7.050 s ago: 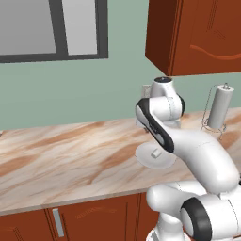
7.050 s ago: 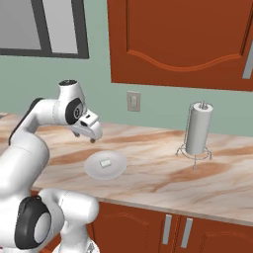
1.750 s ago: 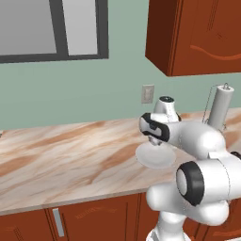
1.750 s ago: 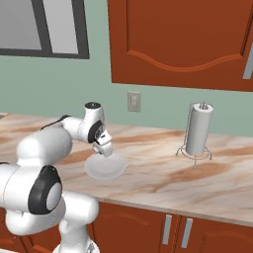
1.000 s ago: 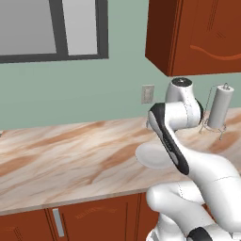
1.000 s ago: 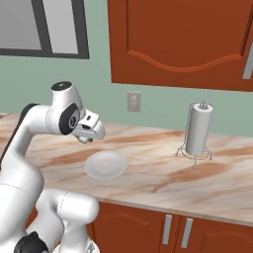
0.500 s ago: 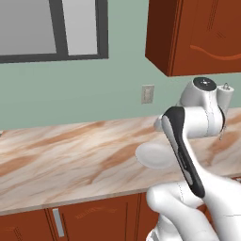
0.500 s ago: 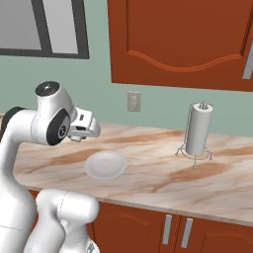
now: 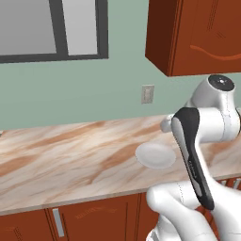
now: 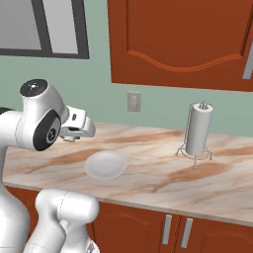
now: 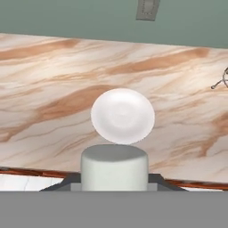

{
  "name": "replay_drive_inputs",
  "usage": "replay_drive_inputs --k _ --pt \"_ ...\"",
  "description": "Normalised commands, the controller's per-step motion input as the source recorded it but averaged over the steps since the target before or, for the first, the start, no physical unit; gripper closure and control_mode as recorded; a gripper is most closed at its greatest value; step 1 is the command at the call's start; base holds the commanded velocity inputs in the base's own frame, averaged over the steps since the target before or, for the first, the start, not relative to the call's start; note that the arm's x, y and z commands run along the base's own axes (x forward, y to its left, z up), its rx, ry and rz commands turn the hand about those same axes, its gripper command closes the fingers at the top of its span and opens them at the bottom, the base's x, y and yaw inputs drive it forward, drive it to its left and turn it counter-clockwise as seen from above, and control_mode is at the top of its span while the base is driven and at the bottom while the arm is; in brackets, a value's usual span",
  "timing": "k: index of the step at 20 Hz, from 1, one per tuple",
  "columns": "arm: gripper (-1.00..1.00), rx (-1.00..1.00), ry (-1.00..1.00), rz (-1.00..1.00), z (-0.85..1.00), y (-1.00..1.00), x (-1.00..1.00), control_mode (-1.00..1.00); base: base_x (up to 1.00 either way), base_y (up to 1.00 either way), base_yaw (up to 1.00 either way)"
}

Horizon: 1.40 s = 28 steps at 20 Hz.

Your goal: Pick up the marshmallow and place it in the cup of hot chocolate on the dining counter.

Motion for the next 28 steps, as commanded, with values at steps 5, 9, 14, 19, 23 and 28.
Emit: replay_drive_inputs --k 5,9,14,19,23,28 --pt "1.00 -0.01 0.02 0.03 0.04 0.09 -0.15 -1.00 0.00 0.00 0.00" --pt "1.00 -0.01 0.09 0.04 0.00 0.03 0.00 -1.00 0.00 0.00 0.00" --pt "1.00 0.00 0.03 0.01 0.00 0.01 0.00 1.00 -0.01 0.05 0.02" --pt "1.00 0.00 0.00 0.00 0.00 0.00 0.00 1.00 -0.59 0.06 0.29" --pt "1.00 0.00 0.00 0.00 0.00 0.00 0.00 1.00 -0.87 0.25 0.52" --pt "1.00 0.00 0.00 0.00 0.00 0.00 0.00 1.00 -0.60 0.46 0.65"
